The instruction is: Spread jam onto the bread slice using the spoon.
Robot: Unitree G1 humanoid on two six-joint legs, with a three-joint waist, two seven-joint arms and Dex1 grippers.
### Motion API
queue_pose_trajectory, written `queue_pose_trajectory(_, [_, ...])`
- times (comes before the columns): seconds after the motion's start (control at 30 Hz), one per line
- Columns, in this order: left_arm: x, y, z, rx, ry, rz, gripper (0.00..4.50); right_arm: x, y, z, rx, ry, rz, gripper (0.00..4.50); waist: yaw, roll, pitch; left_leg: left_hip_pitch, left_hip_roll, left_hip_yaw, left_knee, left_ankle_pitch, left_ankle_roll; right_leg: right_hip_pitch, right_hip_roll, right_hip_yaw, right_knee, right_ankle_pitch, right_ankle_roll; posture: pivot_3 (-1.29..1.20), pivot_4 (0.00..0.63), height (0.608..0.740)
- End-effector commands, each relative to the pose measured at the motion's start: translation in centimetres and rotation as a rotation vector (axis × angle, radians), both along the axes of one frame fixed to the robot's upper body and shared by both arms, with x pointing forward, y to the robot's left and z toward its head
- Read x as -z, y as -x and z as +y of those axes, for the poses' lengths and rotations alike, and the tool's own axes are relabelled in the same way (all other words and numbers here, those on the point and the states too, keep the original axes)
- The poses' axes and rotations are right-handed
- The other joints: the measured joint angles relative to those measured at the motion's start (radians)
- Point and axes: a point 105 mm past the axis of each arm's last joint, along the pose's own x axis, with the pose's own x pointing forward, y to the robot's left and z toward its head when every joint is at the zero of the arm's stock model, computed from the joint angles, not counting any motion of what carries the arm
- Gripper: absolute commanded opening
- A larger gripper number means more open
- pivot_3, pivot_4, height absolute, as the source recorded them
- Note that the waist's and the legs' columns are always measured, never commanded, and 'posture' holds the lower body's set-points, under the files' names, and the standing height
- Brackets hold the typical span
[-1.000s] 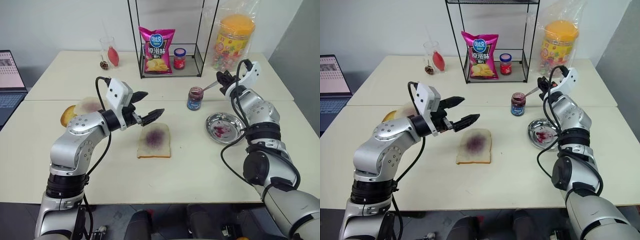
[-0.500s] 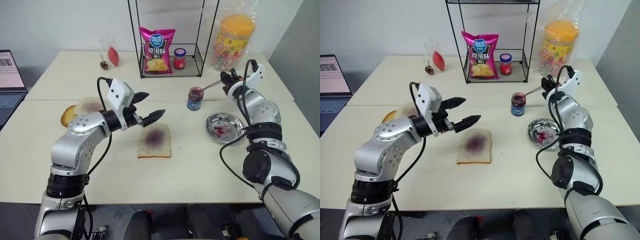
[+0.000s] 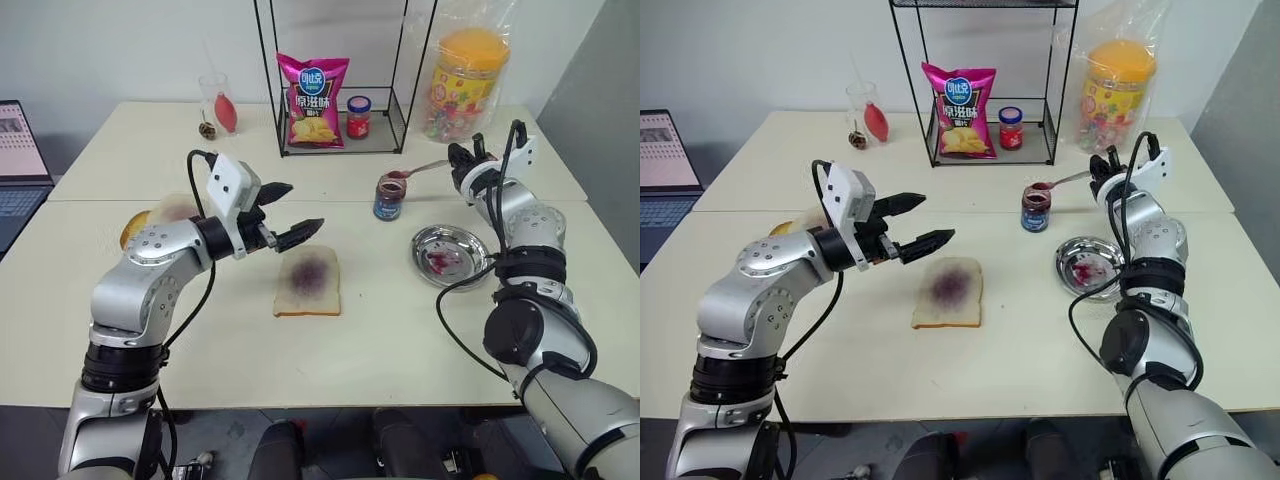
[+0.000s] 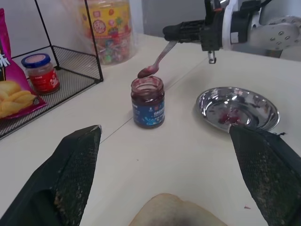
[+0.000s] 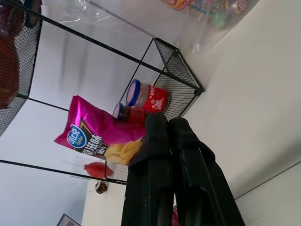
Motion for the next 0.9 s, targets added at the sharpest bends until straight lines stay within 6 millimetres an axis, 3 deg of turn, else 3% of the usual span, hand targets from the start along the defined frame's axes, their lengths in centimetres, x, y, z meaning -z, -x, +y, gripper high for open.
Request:
queue_pose_trajectory(0.03, [-1.1, 1.6, 0.7, 0.043, 0.009, -0.009, 4.5, -5.4, 1.0, 1.4, -0.06, -0.083, -0.143, 0.02, -0.001, 0.0, 0.0, 0.0, 0.0, 0.0, 0.0, 0.0, 0.0, 0.0, 0.0, 0.0, 0.0, 0.0, 0.0, 0.0, 0.15, 0.74])
queue_pose_trajectory(0.23, [-0.9, 2.9, 3.2, -0.041, 0.028, 0.021, 4.5, -7.8, 3.3, 6.3, -0.261, -0.054, -0.228, 0.02, -0.003, 0.001, 0.0, 0.0, 0.001, -0.001, -0.001, 0.0, 0.0, -0.001, 0.0, -0.001, 0.0, 0.0, 0.0, 0.0, 0.15, 0.74])
queue_pose_trajectory(0.3, [-0.6, 4.3, 4.2, -0.063, 0.028, 0.059, 4.5, -8.0, 4.7, 9.5, -0.375, 0.034, -0.276, 0.02, -0.004, 0.001, 0.0, -0.001, 0.001, -0.002, -0.001, 0.0, 0.0, -0.001, 0.001, -0.002, 0.0, -0.001, 0.0, 0.0, 0.15, 0.74])
queue_pose_trajectory(0.4, [0.5, 6.8, 4.0, -0.042, 0.012, 0.138, 4.5, -7.0, 6.6, 13.1, -0.506, 0.126, -0.308, 0.02, -0.009, 0.001, 0.0, -0.001, 0.001, -0.002, -0.001, 0.0, 0.0, -0.001, 0.001, -0.001, 0.0, -0.001, 0.0, 0.0, 0.15, 0.74])
queue_pose_trajectory(0.53, [2.1, 9.1, 3.8, -0.042, -0.004, 0.209, 4.5, -4.6, 8.0, 15.3, -0.587, 0.216, -0.316, 0.02, 0.002, 0.0, 0.0, -0.001, 0.001, -0.002, -0.001, 0.0, 0.0, -0.001, 0.0, -0.002, 0.0, -0.001, -0.001, 0.0, 0.15, 0.74])
queue_pose_trajectory(0.6, [3.2, 10.2, 5.2, -0.124, 0.003, 0.243, 4.5, -2.4, 9.1, 16.9, -0.644, 0.348, -0.347, 0.02, 0.005, 0.0, 0.0, -0.001, 0.001, -0.002, 0.0, 0.0, 0.0, -0.001, -0.001, -0.003, -0.001, -0.002, 0.0, 0.0, 0.15, 0.74])
queue_pose_trajectory(0.77, [4.6, 12.0, 6.3, -0.184, -0.018, 0.296, 4.5, -0.2, 10.4, 18.1, -0.696, 0.586, -0.462, 0.02, 0.003, 0.0, 0.0, -0.001, 0.001, -0.002, 0.001, 0.0, 0.0, -0.001, -0.001, -0.002, -0.001, -0.004, 0.002, 0.0, 0.15, 0.74])
queue_pose_trajectory(0.9, [6.3, 13.6, 7.7, -0.229, -0.066, 0.359, 4.5, 0.9, 11.1, 18.6, -0.711, 0.659, -0.516, 0.02, -0.001, 0.0, 0.0, 0.002, 0.001, 0.0, 0.001, 0.0, 0.0, 0.0, -0.001, -0.001, 0.0, -0.007, -0.005, 0.0, 0.15, 0.74])
